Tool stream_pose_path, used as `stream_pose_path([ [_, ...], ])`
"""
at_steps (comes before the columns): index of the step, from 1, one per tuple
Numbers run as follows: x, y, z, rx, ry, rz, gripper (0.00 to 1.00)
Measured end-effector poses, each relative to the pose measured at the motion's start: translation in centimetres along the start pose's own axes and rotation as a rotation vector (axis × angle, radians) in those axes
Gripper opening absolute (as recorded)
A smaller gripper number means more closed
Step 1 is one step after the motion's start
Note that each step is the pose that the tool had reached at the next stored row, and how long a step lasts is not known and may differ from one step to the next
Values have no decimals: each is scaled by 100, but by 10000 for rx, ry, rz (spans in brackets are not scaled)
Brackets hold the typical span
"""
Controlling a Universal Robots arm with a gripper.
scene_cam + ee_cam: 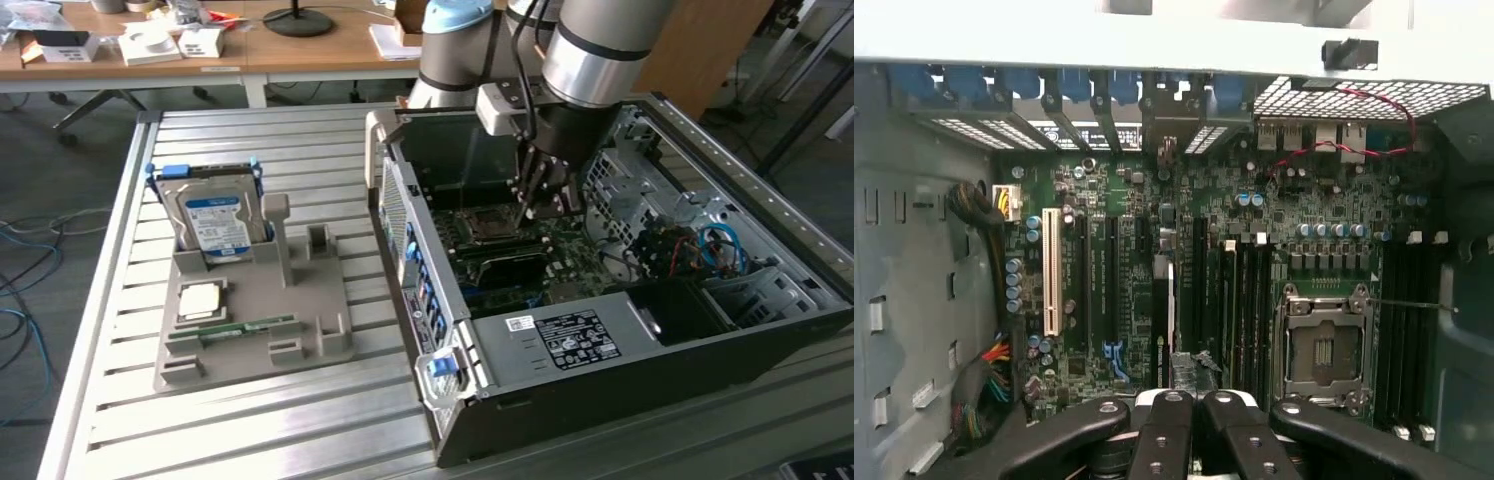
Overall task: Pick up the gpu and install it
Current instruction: 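Press down on the gpu until it lock into place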
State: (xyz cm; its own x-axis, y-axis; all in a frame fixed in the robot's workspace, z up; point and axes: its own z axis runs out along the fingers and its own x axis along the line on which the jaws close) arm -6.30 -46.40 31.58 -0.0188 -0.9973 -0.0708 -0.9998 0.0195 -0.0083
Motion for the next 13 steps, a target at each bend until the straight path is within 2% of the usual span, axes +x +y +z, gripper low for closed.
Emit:
stream_pose_path([
  [8, -8, -1, -109, 0, 0, 0, 11],
  [13, -9, -2, -115, 1, -1, 0, 11],
])
